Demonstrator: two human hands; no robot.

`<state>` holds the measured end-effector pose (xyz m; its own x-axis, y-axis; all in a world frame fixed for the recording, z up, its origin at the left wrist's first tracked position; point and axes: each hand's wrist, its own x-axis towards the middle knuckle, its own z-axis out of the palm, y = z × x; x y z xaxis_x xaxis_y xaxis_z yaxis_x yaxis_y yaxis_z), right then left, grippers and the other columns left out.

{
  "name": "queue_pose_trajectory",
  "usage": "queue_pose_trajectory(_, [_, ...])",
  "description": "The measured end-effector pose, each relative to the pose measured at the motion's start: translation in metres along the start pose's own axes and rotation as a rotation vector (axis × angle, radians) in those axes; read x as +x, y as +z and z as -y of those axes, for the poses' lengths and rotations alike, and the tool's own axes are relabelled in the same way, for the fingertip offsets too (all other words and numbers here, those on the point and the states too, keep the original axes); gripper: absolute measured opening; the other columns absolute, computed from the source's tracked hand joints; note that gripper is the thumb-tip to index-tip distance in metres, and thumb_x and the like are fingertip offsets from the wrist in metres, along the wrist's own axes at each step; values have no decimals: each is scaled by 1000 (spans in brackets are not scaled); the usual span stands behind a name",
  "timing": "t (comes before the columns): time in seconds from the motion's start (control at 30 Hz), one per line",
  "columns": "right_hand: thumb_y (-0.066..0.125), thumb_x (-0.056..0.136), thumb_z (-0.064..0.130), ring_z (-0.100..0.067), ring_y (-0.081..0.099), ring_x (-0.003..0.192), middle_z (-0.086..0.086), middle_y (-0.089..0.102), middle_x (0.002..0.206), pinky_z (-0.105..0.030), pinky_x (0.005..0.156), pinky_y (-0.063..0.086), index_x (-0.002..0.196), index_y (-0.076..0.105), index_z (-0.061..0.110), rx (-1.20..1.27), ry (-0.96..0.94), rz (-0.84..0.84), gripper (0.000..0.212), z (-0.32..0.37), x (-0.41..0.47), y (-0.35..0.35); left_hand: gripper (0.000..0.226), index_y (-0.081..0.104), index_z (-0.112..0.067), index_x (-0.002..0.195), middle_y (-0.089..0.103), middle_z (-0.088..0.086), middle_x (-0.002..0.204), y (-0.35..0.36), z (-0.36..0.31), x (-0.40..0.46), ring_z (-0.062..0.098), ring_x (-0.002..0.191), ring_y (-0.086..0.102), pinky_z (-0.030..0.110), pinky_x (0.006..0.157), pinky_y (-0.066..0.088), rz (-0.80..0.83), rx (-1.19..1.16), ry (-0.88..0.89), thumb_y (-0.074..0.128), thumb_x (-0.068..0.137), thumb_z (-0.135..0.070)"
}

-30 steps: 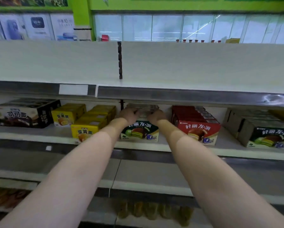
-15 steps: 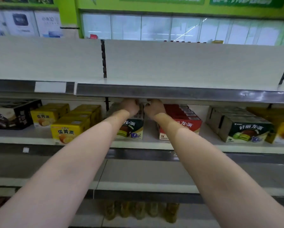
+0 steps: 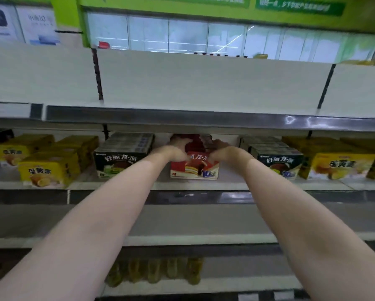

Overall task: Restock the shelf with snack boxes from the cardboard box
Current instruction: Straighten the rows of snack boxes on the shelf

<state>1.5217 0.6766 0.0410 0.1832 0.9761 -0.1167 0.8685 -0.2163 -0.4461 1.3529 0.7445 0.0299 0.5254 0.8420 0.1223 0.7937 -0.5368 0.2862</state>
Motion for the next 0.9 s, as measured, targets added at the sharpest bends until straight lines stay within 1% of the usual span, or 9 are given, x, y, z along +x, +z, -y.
queue_pose_trajectory(0.1, [71, 81, 30, -28, 51, 122, -9, 51, 135, -35, 110, 40, 141, 39, 18, -146, 3, -52, 69, -10, 6, 15, 69, 42, -19, 147, 42, 9, 150, 7, -2, 0, 28, 134, 43, 37, 111, 37, -52, -25, -38, 73, 86, -30])
queue_pose_trajectory(0.33, [77, 81, 36, -33, 54, 121, -15, 53, 135, -38, 104, 45, 143, 36, 8, 73, -46, -293, 79, -17, 25, 35, 69, 40, -15, 147, 44, 11, 147, 20, -5, -2, 28, 132, 46, 33, 107, 39, -174, -115, -120, 73, 87, -25])
queue_pose_trajectory(0.47, [64, 93, 26, -33, 59, 115, -13, 60, 127, -31, 85, 45, 135, 42, 7, 122, -1, -326, 51, -24, 28, 21, 67, 40, -15, 146, 47, 10, 144, 14, -5, 0, 27, 126, 51, 31, 99, 46, -166, -286, -164, 70, 87, -18])
queue_pose_trajectory(0.57, [48, 100, 19, -31, 61, 108, -14, 64, 121, -28, 77, 43, 121, 58, 7, 200, 33, -388, 26, -23, 32, 6, 56, 49, -14, 135, 63, 9, 120, 3, -5, 5, 28, 98, 66, 35, 79, 57, -209, -597, -262, 62, 80, -15])
queue_pose_trajectory(0.7, [38, 102, 13, -31, 60, 99, -17, 65, 120, -28, 72, 36, 112, 64, 4, 156, 7, -392, 29, -19, 50, -2, 30, 49, -10, 120, 65, 17, 103, -5, 7, 19, 28, 79, 66, 27, 57, 52, -229, -921, -312, 55, 91, -11])
queue_pose_trajectory(0.73, [38, 102, 15, -29, 59, 93, -17, 65, 117, -28, 71, 35, 109, 64, 6, 206, 10, -373, 29, -19, 56, -3, 25, 52, -8, 119, 65, 16, 100, -6, 13, 23, 27, 78, 65, 26, 56, 51, -225, -977, -323, 53, 95, -15])
queue_pose_trajectory(0.8, [39, 102, 22, -28, 61, 94, -15, 66, 114, -29, 72, 37, 103, 62, 10, 369, 8, -347, 26, -17, 58, -6, 21, 61, -9, 104, 66, 12, 93, -6, 22, 31, 25, 83, 64, 28, 71, 52, -201, -1098, -335, 48, 101, -25])
queue_pose_trajectory(0.87, [34, 107, 33, -26, 62, 103, -10, 65, 111, -30, 80, 42, 108, 57, 12, 611, -4, -320, 31, -16, 56, -5, 24, 61, -15, 94, 67, 11, 97, -5, 30, 39, 24, 88, 62, 34, 84, 48, -211, -1156, -375, 45, 103, -29])
queue_pose_trajectory(0.9, [30, 108, 40, -23, 62, 102, -6, 63, 104, -29, 85, 43, 113, 56, 11, 730, 8, -284, 40, -15, 53, -6, 26, 61, -15, 93, 67, 13, 99, -4, 33, 44, 24, 87, 62, 34, 82, 48, -209, -1171, -392, 44, 104, -31])
